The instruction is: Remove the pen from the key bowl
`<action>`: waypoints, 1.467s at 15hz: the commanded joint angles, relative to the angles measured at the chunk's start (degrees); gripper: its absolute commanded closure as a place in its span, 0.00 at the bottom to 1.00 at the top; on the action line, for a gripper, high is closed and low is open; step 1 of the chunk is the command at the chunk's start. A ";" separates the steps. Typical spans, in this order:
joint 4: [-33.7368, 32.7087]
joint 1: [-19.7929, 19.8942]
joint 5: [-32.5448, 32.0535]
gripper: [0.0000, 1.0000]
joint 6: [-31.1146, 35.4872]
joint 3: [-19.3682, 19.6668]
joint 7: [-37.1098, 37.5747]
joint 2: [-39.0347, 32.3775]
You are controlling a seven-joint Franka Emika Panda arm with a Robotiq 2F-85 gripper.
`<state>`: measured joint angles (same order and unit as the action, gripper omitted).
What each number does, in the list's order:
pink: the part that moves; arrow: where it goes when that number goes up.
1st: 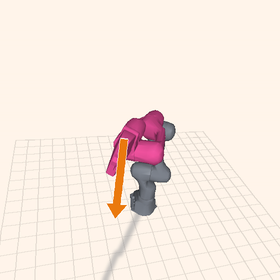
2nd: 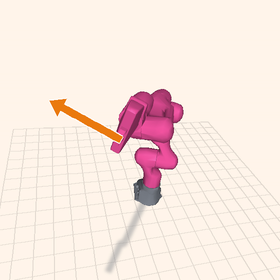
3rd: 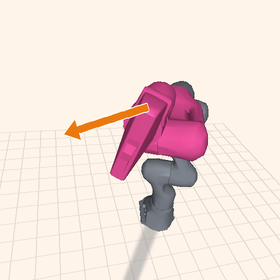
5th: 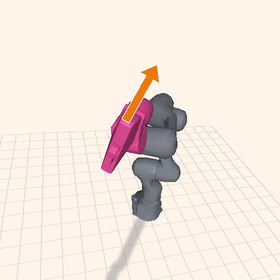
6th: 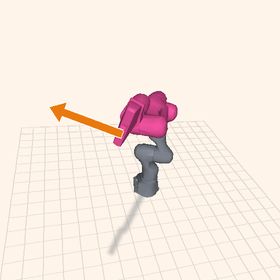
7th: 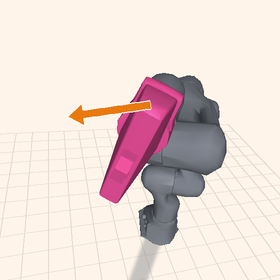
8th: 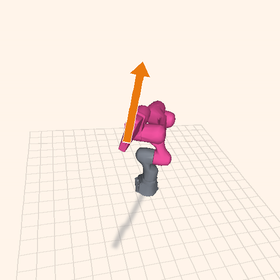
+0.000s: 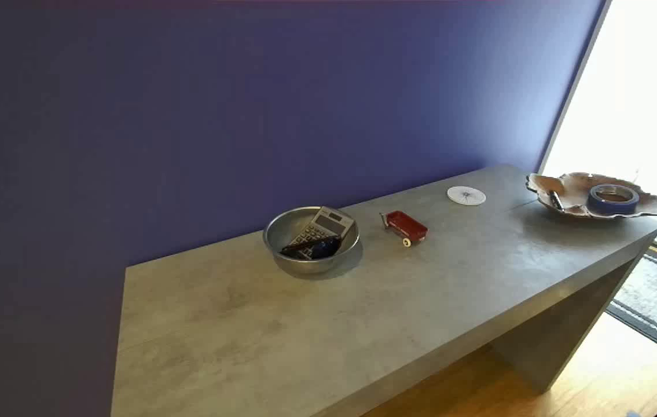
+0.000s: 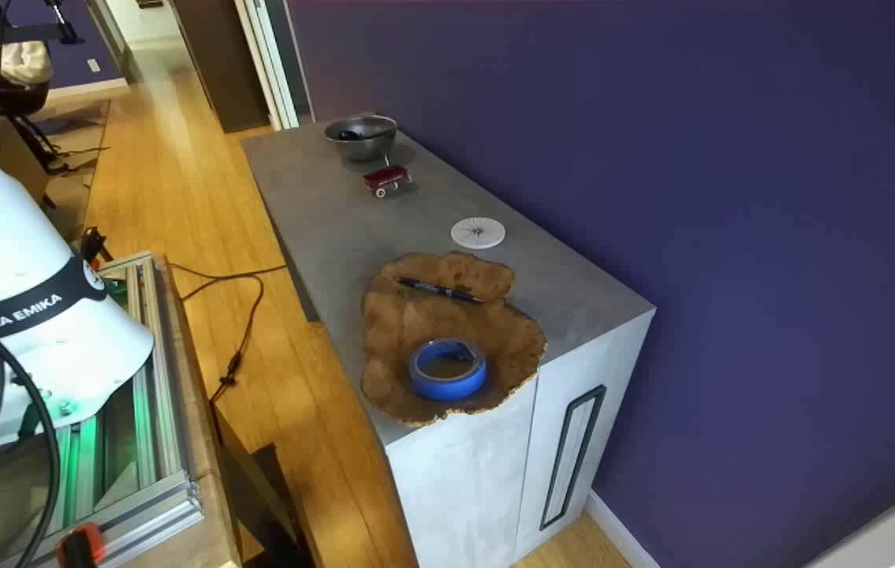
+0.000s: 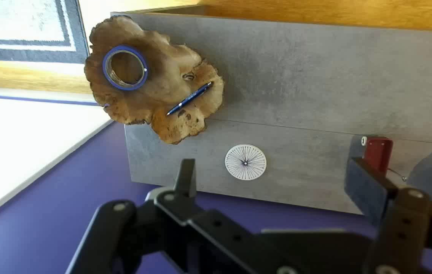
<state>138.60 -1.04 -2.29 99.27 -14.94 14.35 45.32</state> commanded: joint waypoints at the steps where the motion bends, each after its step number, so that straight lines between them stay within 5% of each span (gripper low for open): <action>1: -0.19 -1.11 -0.64 0.00 -0.20 0.73 0.65 -0.28; 5: 0.24 -0.53 -0.08 0.00 0.84 0.92 2.25 0.23; 13: 8.98 10.04 0.16 0.00 7.34 12.39 8.94 -1.01; 22: 11.14 12.76 0.40 0.00 9.51 13.04 10.90 -3.32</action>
<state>149.85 11.59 -1.98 108.90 -1.80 25.35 42.02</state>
